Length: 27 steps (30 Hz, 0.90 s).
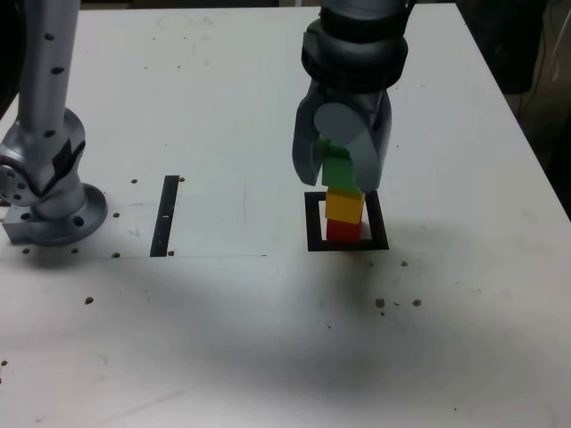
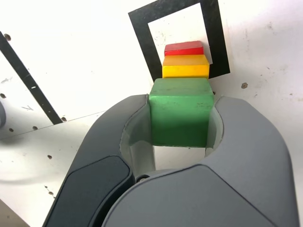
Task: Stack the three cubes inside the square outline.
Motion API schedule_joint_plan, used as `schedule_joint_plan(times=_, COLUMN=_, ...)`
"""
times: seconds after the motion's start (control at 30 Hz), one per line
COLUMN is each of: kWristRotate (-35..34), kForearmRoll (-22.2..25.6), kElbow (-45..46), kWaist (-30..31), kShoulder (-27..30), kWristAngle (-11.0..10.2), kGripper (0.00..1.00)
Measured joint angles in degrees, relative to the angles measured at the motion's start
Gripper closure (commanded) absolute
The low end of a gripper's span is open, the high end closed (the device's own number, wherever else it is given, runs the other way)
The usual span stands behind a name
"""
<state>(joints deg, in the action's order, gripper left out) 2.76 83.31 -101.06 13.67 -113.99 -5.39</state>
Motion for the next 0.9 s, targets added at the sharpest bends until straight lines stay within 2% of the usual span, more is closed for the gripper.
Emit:
schedule_joint_plan(times=0.3, kWristRotate=0.0, kForearmRoll=-1.1, kElbow=1.5, kWaist=0.0, kShoulder=0.0, kWristAngle=-0.7, kGripper=0.59)
schedule_joint_plan(times=0.57, kWristRotate=0.3, kForearmRoll=-2.3, kElbow=1.5, kWaist=0.0, kShoulder=-0.2, kWristAngle=-0.5, kGripper=0.46)
schedule_joint_plan(times=0.9, kWristRotate=0.4, kForearmRoll=-2.7, kElbow=2.3, kWaist=-0.2, kShoulder=-0.6, kWristAngle=0.8, kGripper=0.08)
